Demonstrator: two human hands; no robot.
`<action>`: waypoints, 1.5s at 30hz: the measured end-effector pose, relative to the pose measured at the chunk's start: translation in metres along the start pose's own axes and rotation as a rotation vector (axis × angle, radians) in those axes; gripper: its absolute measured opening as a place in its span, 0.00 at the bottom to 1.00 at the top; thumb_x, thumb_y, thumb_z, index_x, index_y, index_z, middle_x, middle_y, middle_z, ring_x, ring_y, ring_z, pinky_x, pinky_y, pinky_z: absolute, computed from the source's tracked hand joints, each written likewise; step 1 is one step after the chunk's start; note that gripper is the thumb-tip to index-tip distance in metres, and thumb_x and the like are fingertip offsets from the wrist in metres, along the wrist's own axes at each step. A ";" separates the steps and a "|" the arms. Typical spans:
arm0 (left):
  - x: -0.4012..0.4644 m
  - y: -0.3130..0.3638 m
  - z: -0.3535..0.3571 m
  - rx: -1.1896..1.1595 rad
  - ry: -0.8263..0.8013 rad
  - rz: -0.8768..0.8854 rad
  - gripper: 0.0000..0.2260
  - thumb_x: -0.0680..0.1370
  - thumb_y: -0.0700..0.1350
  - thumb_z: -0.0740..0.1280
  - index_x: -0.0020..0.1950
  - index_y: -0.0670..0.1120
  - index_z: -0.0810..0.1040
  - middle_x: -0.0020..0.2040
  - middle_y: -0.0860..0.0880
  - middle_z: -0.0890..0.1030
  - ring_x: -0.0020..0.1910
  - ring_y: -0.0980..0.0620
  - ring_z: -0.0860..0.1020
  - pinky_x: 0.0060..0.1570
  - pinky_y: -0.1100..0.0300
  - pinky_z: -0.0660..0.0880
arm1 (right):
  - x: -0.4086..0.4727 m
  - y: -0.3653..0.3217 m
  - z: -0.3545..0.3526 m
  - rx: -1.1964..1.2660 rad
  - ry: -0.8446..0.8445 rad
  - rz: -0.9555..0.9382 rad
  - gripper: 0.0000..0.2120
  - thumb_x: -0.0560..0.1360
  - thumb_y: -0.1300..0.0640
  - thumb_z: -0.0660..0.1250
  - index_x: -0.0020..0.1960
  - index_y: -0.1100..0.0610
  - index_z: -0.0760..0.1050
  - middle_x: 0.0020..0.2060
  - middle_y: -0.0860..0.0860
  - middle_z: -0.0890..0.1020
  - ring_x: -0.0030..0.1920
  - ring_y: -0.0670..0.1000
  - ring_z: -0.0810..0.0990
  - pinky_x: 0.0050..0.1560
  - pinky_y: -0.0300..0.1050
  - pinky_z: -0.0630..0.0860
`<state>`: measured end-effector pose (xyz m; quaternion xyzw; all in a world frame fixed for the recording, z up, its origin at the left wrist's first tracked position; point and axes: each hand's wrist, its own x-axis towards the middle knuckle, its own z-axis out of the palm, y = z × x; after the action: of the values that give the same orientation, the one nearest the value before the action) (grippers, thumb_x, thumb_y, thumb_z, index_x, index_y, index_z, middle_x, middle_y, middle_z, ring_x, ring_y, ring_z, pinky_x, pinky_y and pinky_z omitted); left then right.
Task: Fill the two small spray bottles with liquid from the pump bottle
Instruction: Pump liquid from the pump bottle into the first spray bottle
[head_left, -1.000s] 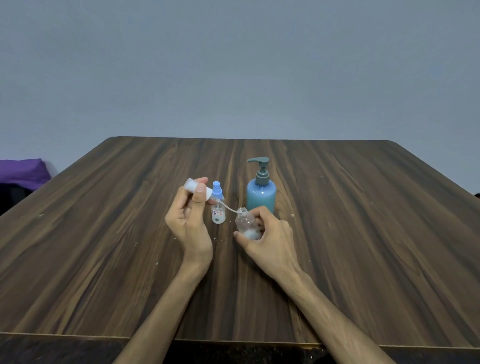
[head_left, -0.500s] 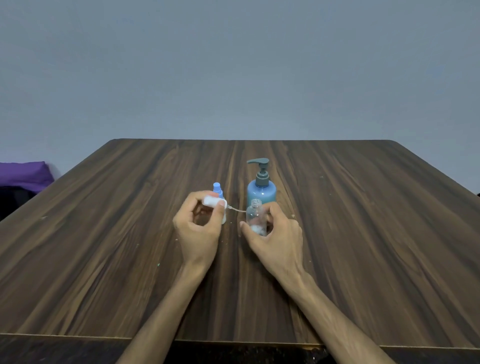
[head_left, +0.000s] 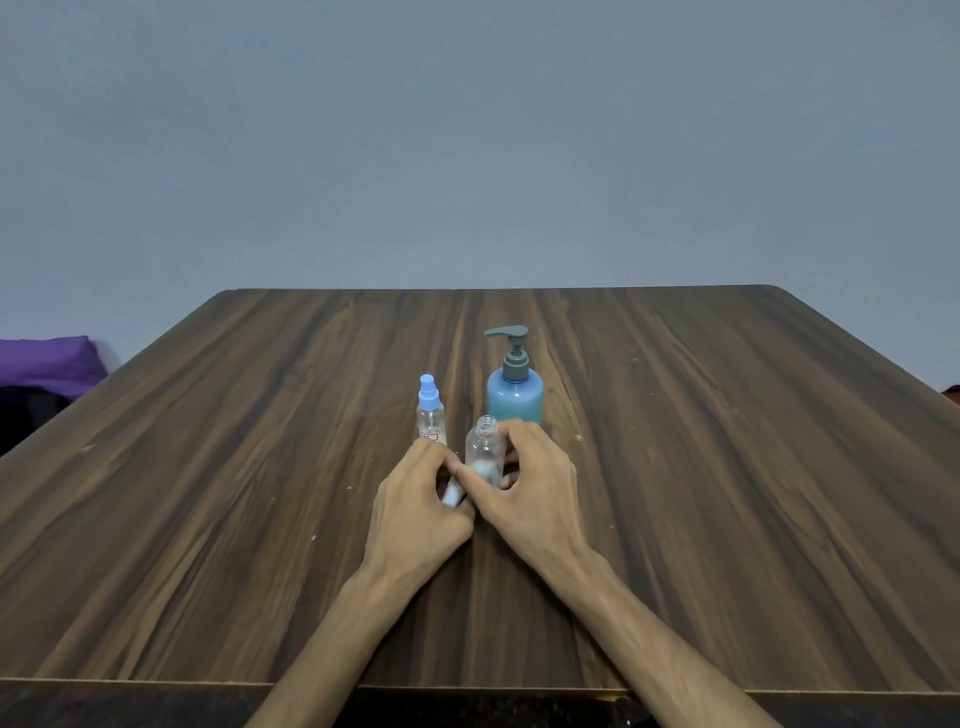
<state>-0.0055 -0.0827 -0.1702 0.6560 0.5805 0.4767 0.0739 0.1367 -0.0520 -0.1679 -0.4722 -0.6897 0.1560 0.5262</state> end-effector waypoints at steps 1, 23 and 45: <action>0.000 0.000 0.000 -0.006 -0.002 -0.015 0.09 0.68 0.46 0.70 0.43 0.52 0.71 0.41 0.55 0.76 0.38 0.53 0.77 0.36 0.55 0.74 | 0.000 0.001 0.000 -0.010 -0.001 -0.004 0.17 0.70 0.38 0.78 0.47 0.46 0.75 0.41 0.42 0.80 0.41 0.44 0.81 0.38 0.48 0.80; 0.031 0.025 0.001 -0.390 0.071 -0.021 0.16 0.69 0.48 0.71 0.57 0.51 0.80 0.47 0.55 0.82 0.41 0.56 0.77 0.41 0.61 0.75 | 0.036 -0.023 -0.033 0.291 0.319 0.121 0.09 0.79 0.48 0.70 0.44 0.52 0.84 0.41 0.46 0.86 0.40 0.46 0.84 0.40 0.43 0.78; 0.039 0.045 0.030 -0.456 0.111 -0.042 0.16 0.70 0.39 0.65 0.57 0.50 0.75 0.37 0.54 0.78 0.34 0.54 0.75 0.39 0.62 0.75 | 0.092 -0.032 -0.016 0.332 0.026 0.221 0.21 0.80 0.52 0.57 0.31 0.60 0.69 0.25 0.55 0.74 0.29 0.53 0.72 0.36 0.64 0.76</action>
<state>0.0418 -0.0513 -0.1357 0.5829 0.4746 0.6290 0.1982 0.1352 0.0024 -0.0852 -0.4535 -0.5919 0.3184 0.5854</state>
